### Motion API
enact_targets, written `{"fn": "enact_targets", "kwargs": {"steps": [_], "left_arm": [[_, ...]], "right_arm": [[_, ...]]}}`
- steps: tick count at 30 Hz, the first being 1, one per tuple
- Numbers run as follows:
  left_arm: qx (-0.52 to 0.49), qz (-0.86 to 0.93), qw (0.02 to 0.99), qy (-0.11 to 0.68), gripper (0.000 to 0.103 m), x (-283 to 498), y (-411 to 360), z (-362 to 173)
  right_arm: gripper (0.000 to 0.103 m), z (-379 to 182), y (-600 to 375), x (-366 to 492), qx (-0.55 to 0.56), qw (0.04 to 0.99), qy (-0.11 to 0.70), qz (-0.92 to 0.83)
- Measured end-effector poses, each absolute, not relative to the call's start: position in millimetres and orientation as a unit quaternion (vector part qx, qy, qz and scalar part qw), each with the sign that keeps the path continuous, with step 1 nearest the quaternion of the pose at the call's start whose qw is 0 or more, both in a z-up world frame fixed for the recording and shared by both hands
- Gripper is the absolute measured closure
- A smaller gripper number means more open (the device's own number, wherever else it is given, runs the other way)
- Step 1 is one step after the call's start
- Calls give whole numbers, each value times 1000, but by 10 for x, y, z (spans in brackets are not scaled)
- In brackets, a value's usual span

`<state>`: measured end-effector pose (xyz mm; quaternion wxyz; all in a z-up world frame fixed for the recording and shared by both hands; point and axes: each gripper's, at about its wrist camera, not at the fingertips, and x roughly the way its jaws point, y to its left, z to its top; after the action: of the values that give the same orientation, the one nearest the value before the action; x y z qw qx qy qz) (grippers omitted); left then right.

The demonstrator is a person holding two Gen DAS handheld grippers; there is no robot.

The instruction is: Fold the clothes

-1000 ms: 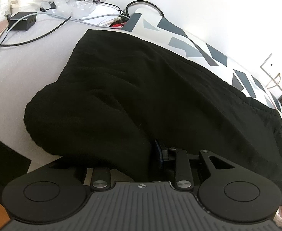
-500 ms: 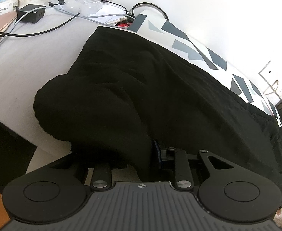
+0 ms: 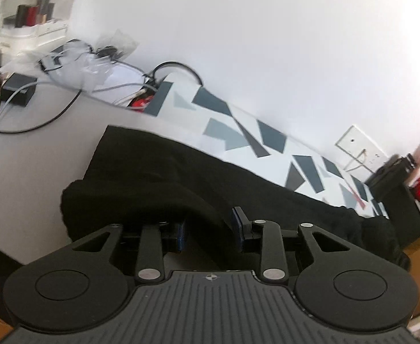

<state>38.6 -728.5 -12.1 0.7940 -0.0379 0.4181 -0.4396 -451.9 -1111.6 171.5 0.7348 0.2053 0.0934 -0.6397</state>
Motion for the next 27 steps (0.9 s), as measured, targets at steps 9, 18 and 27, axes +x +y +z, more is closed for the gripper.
{"fn": "enact_targets", "kwargs": {"steps": [9,18,27], "left_arm": [[-33,-477,790,384,57,371,-7160,105],[-45,-533,802,264,57,567,-7831,471],[-29,-514,824,238,55,269,-8305,641]], "right_arm": [[39,1891,-11266,-4230,178,729,100,-653],[38,2207,-11597,-3918,95,737,87,-664],[36,2075,-11979,-4585,85,768,75,-630]]}}
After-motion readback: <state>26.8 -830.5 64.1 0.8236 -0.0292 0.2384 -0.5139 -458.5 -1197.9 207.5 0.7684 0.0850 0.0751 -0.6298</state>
